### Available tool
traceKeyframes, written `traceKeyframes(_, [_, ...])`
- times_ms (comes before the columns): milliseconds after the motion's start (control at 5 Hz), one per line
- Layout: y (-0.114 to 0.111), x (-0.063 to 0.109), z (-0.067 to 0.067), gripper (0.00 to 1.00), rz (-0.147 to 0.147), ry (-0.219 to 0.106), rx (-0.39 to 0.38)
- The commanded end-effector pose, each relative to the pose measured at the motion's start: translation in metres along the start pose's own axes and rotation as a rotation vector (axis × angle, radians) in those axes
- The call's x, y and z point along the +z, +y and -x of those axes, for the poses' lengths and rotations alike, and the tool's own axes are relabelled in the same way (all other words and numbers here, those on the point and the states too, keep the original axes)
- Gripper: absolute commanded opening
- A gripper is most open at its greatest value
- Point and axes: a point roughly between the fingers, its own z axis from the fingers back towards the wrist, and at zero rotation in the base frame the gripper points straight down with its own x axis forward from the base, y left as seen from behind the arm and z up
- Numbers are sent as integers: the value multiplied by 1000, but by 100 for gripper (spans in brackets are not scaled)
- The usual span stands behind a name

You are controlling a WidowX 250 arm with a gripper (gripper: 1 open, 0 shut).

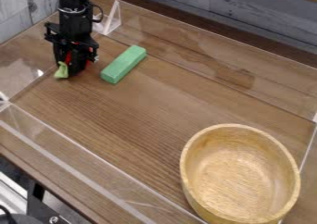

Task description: Move the red object to the left side of the table

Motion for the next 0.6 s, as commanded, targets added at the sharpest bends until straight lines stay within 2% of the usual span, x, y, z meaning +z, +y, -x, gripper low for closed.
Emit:
traceKeyframes(0, [2, 6, -8, 0, -6, -26, 4])
traceKeyframes(400, [-1, 5, -9, 0, 14, -12, 7])
